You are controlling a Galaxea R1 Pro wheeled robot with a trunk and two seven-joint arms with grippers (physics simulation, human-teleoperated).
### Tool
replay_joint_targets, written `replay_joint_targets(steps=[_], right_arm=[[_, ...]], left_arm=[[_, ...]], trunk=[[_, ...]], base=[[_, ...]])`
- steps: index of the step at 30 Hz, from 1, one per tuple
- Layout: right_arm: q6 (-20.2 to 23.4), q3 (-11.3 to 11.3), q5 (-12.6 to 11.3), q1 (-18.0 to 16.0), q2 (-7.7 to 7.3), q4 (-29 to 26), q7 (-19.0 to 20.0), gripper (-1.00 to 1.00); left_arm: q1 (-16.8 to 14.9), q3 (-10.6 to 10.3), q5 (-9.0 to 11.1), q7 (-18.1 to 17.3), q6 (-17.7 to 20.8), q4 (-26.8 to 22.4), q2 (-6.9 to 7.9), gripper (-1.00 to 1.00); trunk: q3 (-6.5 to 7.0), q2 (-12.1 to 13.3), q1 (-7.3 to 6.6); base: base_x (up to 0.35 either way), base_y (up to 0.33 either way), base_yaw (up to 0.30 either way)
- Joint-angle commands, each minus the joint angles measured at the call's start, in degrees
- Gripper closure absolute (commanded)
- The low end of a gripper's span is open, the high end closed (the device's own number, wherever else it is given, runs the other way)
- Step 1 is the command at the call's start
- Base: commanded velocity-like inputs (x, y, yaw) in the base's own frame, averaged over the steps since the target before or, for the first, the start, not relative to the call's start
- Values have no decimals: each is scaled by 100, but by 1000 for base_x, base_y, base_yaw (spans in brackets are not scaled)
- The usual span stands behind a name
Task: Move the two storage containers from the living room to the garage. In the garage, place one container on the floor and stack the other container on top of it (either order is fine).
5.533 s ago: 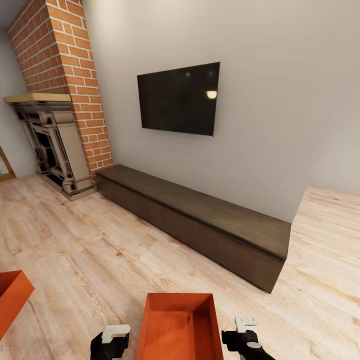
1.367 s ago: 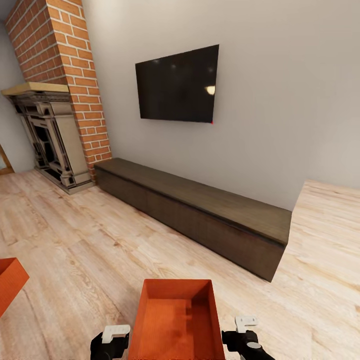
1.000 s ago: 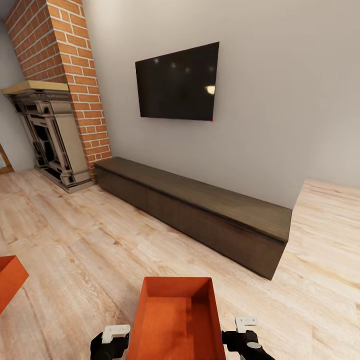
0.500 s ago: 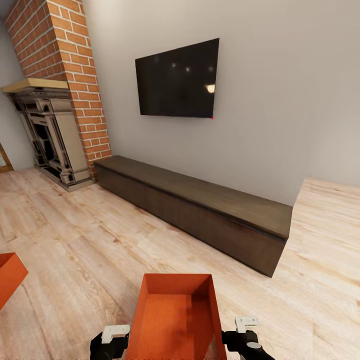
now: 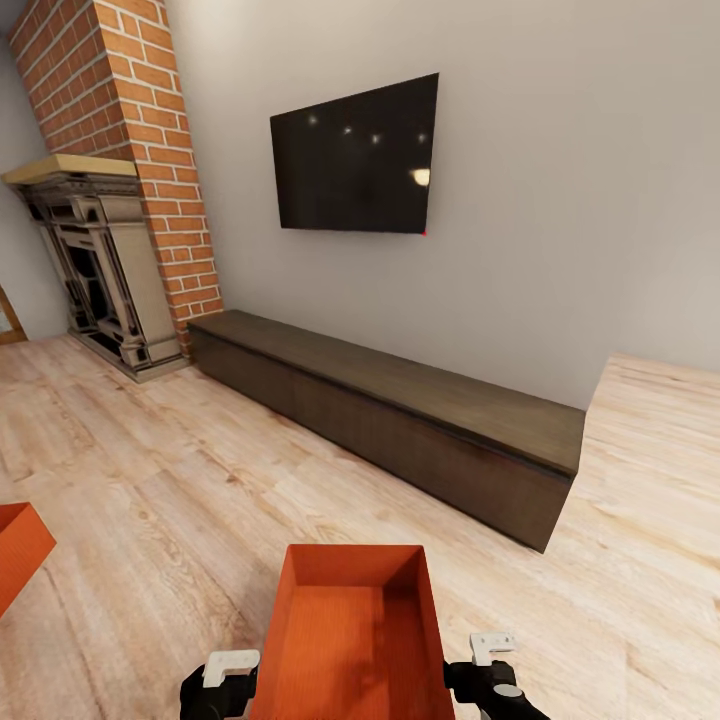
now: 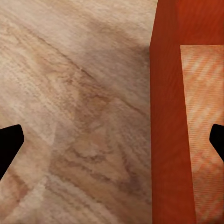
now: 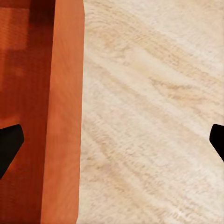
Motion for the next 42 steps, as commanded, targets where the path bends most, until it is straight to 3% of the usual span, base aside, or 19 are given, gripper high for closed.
replay_joint_targets(steps=[1, 30, 42], right_arm=[[-15, 12, 13, -3, 1, 6, -26, -100], [-15, 12, 13, -3, 1, 6, -26, -100], [-15, 12, 13, -3, 1, 6, -26, -100]], left_arm=[[-3, -14, 1, 29, -18, 5, 0, -100], [-3, -14, 1, 29, -18, 5, 0, -100], [-3, -14, 1, 29, -18, 4, 0, -100]], trunk=[[-5, -2, -1], [-55, -2, -1], [-138, -2, -1]], base=[[0, 0, 0], [0, 0, 5], [0, 0, 0]])
